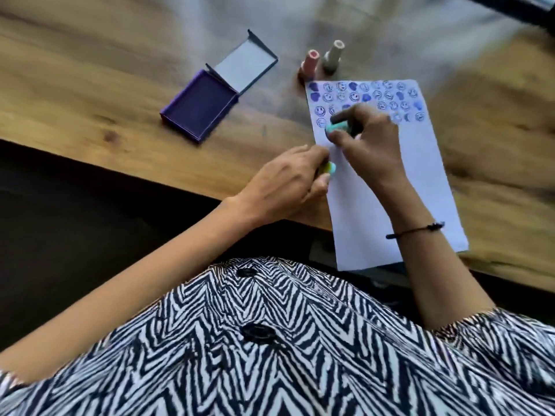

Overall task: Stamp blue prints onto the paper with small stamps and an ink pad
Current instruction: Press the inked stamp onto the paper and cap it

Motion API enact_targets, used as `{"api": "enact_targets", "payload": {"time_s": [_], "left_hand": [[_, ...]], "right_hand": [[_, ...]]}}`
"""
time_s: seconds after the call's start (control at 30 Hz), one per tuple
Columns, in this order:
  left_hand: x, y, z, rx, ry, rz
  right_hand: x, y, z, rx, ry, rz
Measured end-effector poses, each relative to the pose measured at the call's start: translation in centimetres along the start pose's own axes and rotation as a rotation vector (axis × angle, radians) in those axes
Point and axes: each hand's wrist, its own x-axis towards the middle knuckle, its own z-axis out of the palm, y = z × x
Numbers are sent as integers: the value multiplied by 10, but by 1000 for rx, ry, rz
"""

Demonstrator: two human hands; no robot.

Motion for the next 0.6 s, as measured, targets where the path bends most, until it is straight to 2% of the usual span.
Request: {"api": "enact_targets", "payload": {"time_s": [0.13,0.6], "left_hand": [[-2,-3,2,25,5,-4],[-4,-3,-1,32,-78,-43]], "right_hand": [[1,-1,4,-180,-5,-65],[4,-8,18,-457,-12,-90]]}}
